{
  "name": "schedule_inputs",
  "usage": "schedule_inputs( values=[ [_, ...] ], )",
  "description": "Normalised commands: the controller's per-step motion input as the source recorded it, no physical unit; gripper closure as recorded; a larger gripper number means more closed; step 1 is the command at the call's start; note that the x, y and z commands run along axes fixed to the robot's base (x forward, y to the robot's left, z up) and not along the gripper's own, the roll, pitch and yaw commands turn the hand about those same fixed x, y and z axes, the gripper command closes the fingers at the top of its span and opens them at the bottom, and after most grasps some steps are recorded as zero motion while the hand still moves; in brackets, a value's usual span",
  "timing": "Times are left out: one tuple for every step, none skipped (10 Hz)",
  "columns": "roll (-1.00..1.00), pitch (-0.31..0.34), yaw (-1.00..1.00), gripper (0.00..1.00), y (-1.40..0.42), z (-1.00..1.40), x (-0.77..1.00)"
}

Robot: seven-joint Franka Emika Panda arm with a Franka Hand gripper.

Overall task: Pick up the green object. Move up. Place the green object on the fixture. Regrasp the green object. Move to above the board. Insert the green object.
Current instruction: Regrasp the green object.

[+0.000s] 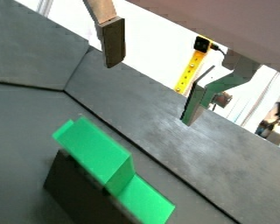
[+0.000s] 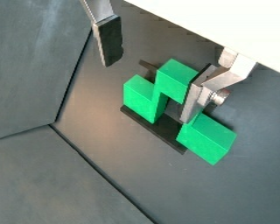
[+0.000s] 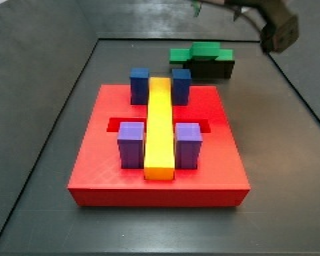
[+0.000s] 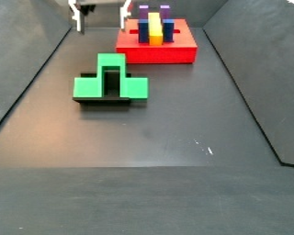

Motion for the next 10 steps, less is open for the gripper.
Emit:
schedule_inputs(
  values=[
    [0.29, -0.486, 0.00, 0.00, 0.00, -0.37, 0.32],
    [0.26, -0.531, 0.00, 0.00, 0.00, -0.34, 0.20],
    [0.24, -0.514, 0.00, 0.00, -0.04, -0.26, 0.00],
    [0.18, -0.377, 0.00, 0.00, -0.03, -0.18, -0.15],
    [0.05, -0.229, 0.00, 0.00, -0.05, -0.07, -0.29],
    [0.00, -0.206, 0.00, 0.00, -0.07, -0.10, -0.40],
    [0.00, -0.151, -0.02, 0.00, -0.08, -0.06, -0.63],
    [0.00, -0.054, 0.00, 0.00, 0.00, 0.00, -0.45],
    [0.03, -0.003, 0.25, 0.00, 0.00, 0.00, 0.00],
    [0.10, 0.000, 0.44, 0.00, 0.00, -0.02, 0.40]
  ],
)
